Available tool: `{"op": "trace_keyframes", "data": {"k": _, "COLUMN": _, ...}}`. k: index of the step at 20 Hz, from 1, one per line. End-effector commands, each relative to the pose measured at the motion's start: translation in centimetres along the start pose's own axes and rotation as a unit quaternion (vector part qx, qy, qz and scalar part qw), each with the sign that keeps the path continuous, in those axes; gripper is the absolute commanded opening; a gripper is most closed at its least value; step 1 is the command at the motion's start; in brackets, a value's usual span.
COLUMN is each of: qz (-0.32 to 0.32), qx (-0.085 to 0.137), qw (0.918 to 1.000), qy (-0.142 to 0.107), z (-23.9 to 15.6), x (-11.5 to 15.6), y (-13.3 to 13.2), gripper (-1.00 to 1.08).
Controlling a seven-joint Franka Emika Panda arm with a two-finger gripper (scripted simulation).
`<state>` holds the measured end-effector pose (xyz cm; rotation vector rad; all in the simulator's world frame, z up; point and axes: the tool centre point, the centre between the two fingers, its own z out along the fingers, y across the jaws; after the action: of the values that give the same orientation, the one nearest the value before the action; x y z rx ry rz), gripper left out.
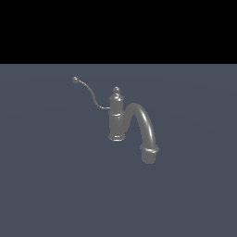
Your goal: Turn on the faucet by rotating a designated handle.
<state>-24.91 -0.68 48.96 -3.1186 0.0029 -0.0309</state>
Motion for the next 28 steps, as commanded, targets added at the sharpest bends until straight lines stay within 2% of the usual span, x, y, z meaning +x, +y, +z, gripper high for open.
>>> {"op": "trace_keyframes", "data": {"k": 1, "qz": 0.000, "qx": 0.000, "qw": 1.0000, "qy": 0.000, "z": 0.0, "x": 0.0, "y": 0.0, "gripper": -1.00}}
{"op": "trace_keyframes", "data": {"k": 9, "qz": -0.023, "qx": 0.011, "qw": 0.9997, "qy": -0.007, "z": -0.1, "x": 0.3, "y": -1.6, "gripper": -1.00}}
{"op": "trace_keyframes", "data": {"k": 15, "qz": -0.023, "qx": 0.011, "qw": 0.9997, "qy": -0.007, "z": -0.1, "x": 0.3, "y": -1.6, "gripper": -1.00}}
{"op": "trace_keyframes", "data": {"k": 22, "qz": 0.002, "qx": 0.016, "qw": 0.9998, "qy": -0.008, "z": 0.4, "x": 1.6, "y": -1.9, "gripper": -1.00}}
{"op": "trace_keyframes", "data": {"k": 28, "qz": 0.045, "qx": 0.022, "qw": 0.9987, "qy": -0.011, "z": 1.2, "x": 3.8, "y": -2.4, "gripper": -1.00}}
